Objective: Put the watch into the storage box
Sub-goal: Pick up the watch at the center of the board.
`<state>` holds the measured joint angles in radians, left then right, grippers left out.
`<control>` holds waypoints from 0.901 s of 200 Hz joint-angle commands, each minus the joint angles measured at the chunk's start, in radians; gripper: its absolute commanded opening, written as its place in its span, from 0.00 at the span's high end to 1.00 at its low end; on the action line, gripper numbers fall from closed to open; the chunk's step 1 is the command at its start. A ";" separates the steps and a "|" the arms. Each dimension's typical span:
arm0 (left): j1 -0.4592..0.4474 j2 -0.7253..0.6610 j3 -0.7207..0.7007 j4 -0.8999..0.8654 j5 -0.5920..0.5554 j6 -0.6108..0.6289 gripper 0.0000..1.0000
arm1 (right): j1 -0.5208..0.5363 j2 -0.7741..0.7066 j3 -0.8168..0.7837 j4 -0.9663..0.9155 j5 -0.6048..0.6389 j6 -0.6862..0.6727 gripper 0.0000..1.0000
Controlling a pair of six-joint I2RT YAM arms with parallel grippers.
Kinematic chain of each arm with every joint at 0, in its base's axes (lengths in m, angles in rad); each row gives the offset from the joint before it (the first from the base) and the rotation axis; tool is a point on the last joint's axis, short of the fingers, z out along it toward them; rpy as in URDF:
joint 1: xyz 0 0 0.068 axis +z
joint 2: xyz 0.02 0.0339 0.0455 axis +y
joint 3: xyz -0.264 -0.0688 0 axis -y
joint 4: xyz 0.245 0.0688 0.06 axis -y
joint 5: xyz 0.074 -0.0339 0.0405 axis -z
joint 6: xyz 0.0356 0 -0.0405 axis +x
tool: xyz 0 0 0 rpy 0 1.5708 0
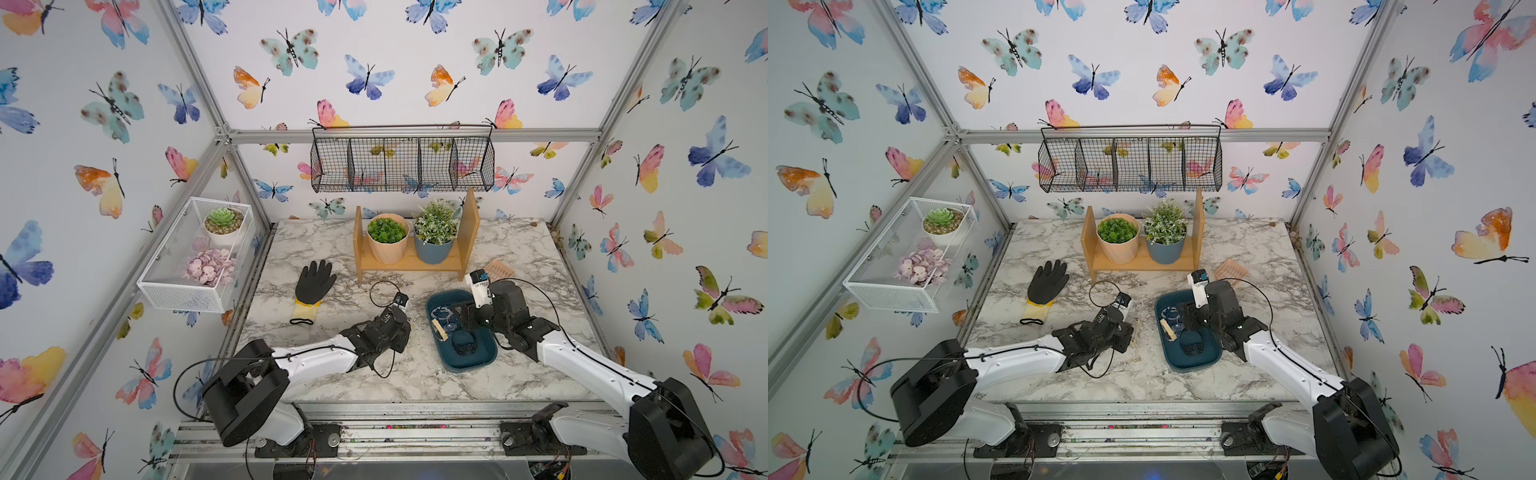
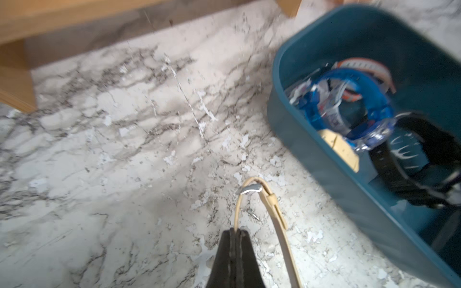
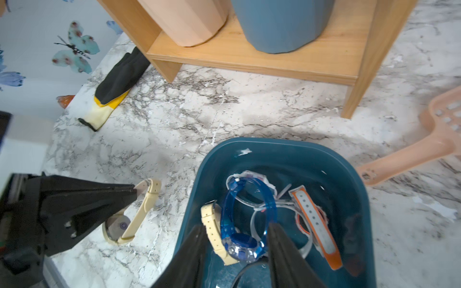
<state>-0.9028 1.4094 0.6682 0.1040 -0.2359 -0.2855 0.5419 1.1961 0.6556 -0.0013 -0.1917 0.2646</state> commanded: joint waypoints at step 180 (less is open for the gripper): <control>-0.100 -0.159 -0.105 0.172 -0.193 0.034 1.00 | 0.293 0.259 0.153 0.167 -0.086 -0.004 0.53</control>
<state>-0.9970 1.2648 0.5625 0.2520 -0.3885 -0.2611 0.8253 1.4303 0.7704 0.1406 -0.2493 0.2516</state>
